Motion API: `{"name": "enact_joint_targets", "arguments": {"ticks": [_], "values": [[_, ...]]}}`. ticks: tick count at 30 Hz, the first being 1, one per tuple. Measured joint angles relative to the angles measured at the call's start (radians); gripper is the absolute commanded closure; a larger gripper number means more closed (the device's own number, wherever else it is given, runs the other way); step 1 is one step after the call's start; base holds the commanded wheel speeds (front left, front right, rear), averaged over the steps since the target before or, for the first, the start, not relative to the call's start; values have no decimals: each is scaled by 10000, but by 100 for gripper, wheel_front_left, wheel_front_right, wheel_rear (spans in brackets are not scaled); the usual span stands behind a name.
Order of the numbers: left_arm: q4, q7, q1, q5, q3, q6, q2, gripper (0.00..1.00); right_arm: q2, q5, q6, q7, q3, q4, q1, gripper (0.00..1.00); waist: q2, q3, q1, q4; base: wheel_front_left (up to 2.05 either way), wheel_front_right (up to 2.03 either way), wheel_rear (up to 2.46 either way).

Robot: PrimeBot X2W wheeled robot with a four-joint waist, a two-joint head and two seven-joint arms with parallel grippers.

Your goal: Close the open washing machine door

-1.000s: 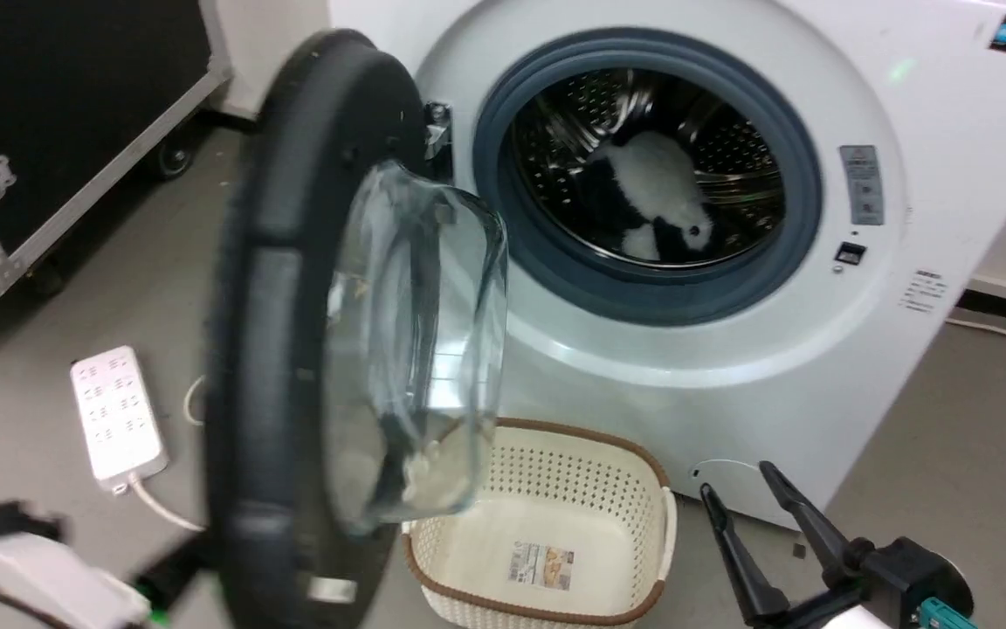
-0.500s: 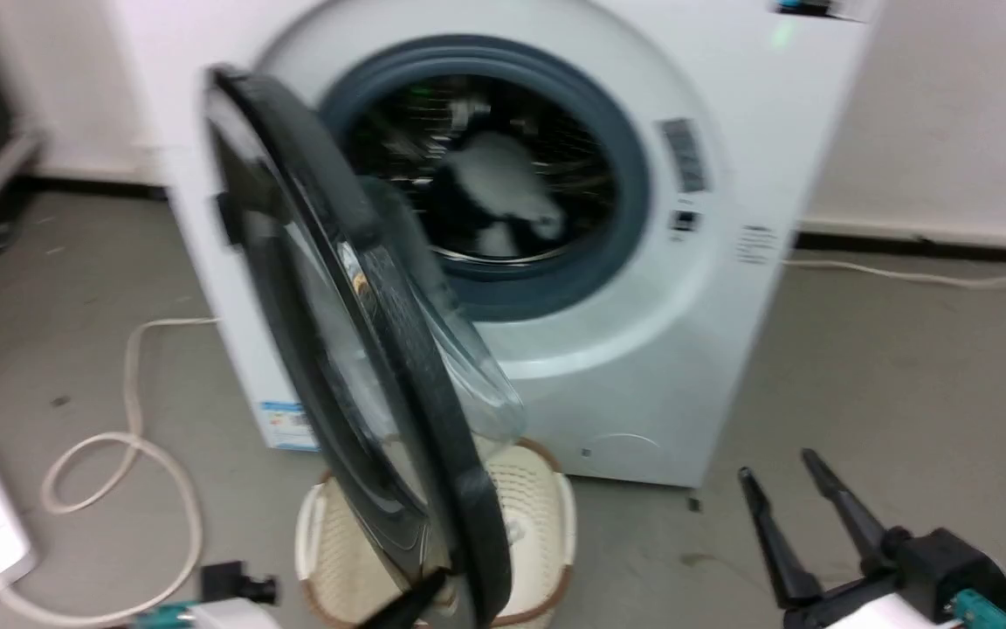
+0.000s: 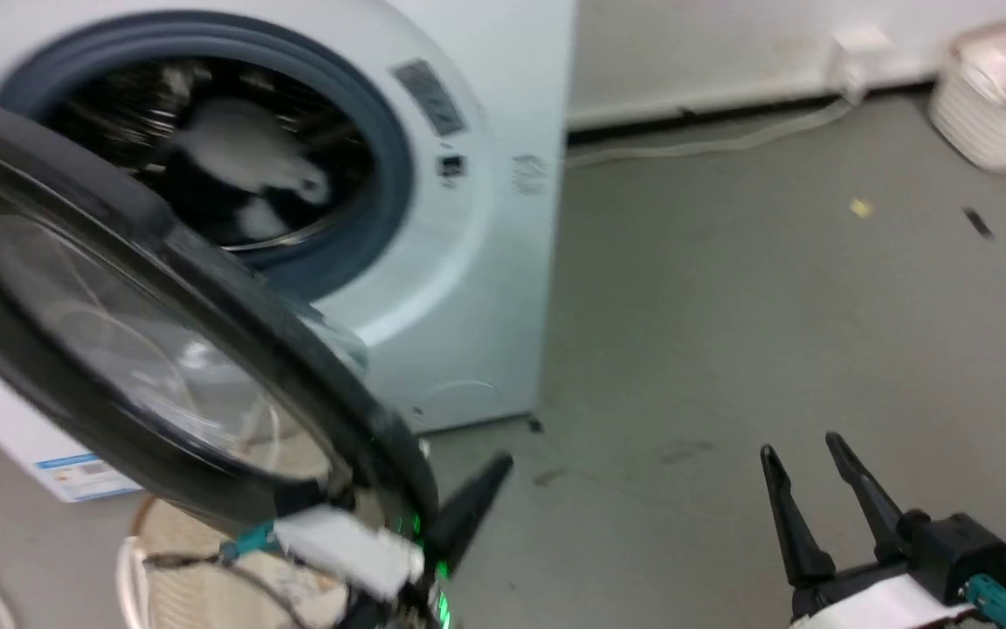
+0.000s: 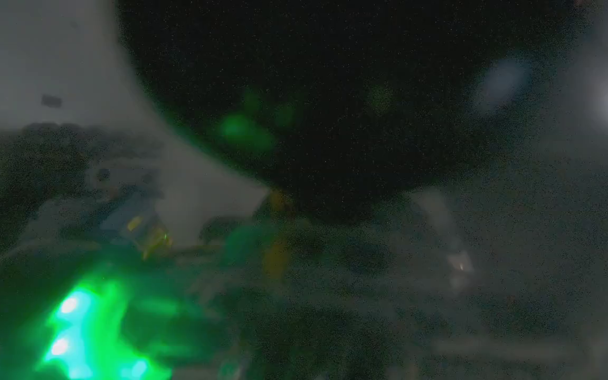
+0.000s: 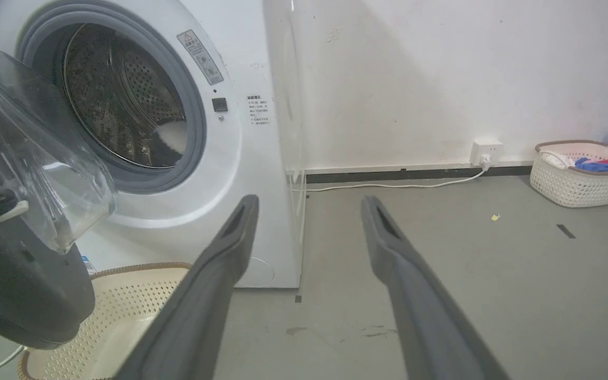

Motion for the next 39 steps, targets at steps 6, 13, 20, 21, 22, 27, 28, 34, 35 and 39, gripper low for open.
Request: {"name": "enact_joint_targets", "arguments": {"ticks": [6, 13, 20, 21, 22, 27, 28, 34, 35, 39], "values": [[1392, -2104, -2247, -1467, -667, -314, -15, 100, 8, 226, 2, -121, 272, 169, -428, 0, 1, 893, 2, -772, 0, 0, 0], [2594, -2792, -3581, -2136, -1944, -715, -44, 100, -8, 334, 2, -180, 360, 412, -509, 0, 0, 1423, 2, -1136, 0, 0, 0], [2142, -2560, -3599, -1603, -2748, -832, -15, 100, -134, 278, 2, -203, 405, 414, -474, 0, 0, 890, -1, -490, 0, 0, 0], [1889, -2454, -3418, -1463, -2801, -832, 25, 100, -148, 267, 2, -203, 389, 389, -463, 0, 1, 779, -1, -403, 0, 0, 0], [1601, -2353, -3204, -1348, -2849, -834, 86, 100, -161, 255, 2, -203, 378, 366, -442, 0, 0, 664, -1, -313, 0, 0, 0], [52, -2328, -2069, -370, -3005, -834, 732, 63, -213, 102, 2, -203, 290, 140, -78, 0, 0, 146, -2, 323, 0, 0, 0], [-236, -2476, -1886, -98, -2976, -834, 920, 0, -222, 96, 2, -203, 286, 75, -23, 0, 0, 62, -2, 475, 0, 0, 0], [-997, -4581, -1220, 2859, -2698, -834, 2284, 0, -314, 90, 2, -205, 199, -221, 259, 0, 0, -388, -3, 1481, 0, 0, 0], [-959, -4999, -1160, 3511, -2669, -834, 2525, 0, -322, 90, 2, -205, 188, -274, 285, 0, 0, -449, -2, 1651, 0, 0, 0], [-675, -5651, -802, 6197, -2176, -374, 3064, 0, -343, 92, 2, -201, 222, -403, 454, 0, 0, -674, -2, 2312, 0, 0, 0]]}}
